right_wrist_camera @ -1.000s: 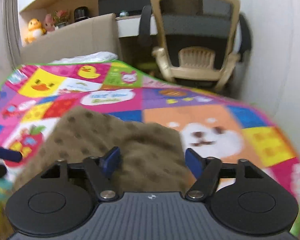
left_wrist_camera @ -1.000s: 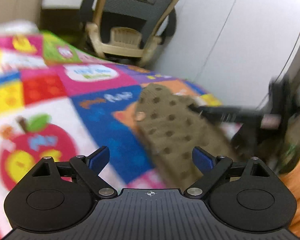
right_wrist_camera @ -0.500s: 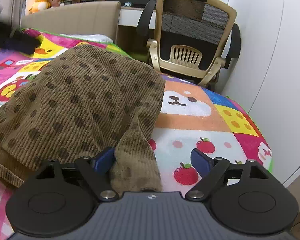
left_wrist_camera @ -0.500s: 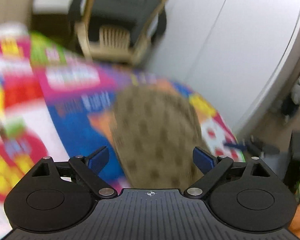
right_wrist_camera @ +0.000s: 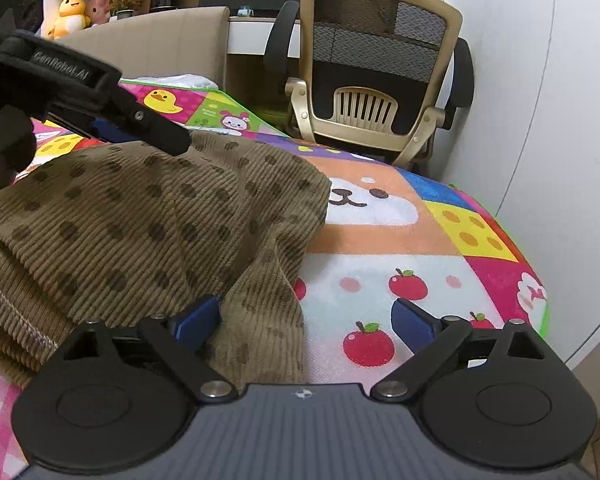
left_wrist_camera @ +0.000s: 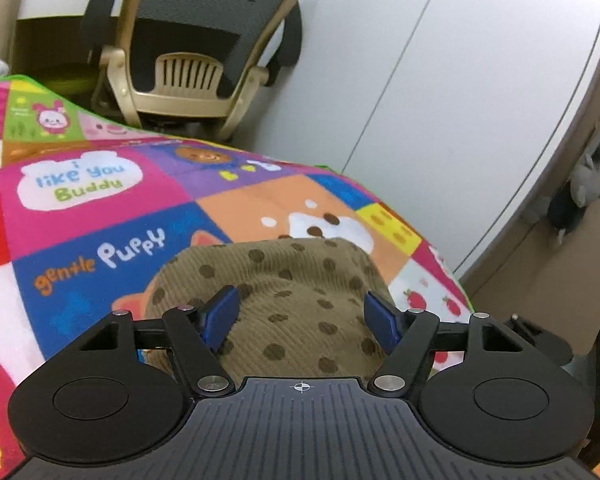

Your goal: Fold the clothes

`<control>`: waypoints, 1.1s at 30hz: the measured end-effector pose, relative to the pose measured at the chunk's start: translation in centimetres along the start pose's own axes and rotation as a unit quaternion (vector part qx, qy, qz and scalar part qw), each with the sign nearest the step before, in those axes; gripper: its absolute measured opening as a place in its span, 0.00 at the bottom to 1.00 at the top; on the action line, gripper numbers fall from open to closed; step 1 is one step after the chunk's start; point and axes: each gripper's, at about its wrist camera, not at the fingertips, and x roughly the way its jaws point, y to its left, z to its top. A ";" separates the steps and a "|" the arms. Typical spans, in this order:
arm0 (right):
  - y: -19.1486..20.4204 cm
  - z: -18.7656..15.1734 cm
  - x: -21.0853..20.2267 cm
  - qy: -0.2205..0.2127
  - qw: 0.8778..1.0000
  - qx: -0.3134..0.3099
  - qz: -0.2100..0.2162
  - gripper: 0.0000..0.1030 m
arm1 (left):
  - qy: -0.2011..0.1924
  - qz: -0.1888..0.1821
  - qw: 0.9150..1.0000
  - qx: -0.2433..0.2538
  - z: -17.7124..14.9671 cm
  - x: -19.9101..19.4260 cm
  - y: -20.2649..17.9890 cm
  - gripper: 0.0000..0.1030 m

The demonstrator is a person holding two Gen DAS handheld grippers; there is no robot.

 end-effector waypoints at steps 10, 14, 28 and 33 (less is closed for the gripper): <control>2.3 3.5 -4.1 -0.082 0.986 0.032 0.145 0.94 | -0.004 0.026 0.999 0.043 -0.1 0.4 -1.1 0.75; 4.3 2.3 -1.1 -0.027 0.991 0.015 0.133 0.94 | -0.004 0.028 0.999 0.042 -0.1 0.4 -1.0 0.76; 5.4 1.2 -0.3 0.004 0.991 0.003 0.131 0.99 | -0.031 0.006 0.999 0.030 -1.2 -3.3 -1.4 0.81; 3.0 2.5 -2.9 -0.037 0.986 0.018 0.161 1.00 | -0.029 -0.003 0.999 0.031 -3.5 -5.4 -1.2 0.80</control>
